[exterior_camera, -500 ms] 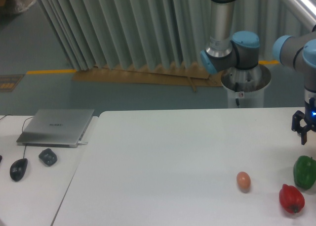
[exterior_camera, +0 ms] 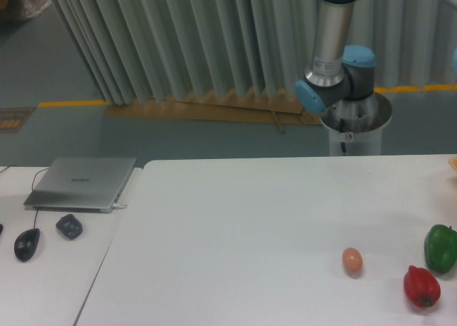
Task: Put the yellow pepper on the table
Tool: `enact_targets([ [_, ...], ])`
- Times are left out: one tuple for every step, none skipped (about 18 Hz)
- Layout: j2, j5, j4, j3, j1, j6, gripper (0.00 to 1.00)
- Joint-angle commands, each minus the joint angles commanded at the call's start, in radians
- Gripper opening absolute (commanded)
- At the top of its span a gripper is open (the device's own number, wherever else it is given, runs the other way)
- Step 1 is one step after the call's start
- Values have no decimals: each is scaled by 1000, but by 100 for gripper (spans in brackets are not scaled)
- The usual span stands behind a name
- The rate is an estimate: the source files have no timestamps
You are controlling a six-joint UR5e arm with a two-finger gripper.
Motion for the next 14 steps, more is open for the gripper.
enact_targets([
  [0, 3, -2, 0, 2, 14, 100],
  [0, 12, -2, -2, 0, 34, 100],
  [0, 26, -2, -2, 2, 72, 100],
  [-2, 40, -3, -2, 2, 132, 100],
  [-3, 58, -9, -2, 8, 196, 100],
  [-2, 84, -18, 0, 18, 300, 100],
  [-5, 98, -18, -2, 28, 389, 100],
  [-8, 98, -18, -2, 38, 443, 100],
  [-11, 98, -18, -3, 51, 500, 100],
  [-15, 100, -18, -2, 63, 558, 100],
  [-26, 103, -15, -3, 71, 627, 100],
  [-37, 107, -17, 3, 68, 675, 100],
  [-38, 106, -15, 6, 63, 683, 100],
  [-34, 94, -18, 6, 57, 677, 100],
])
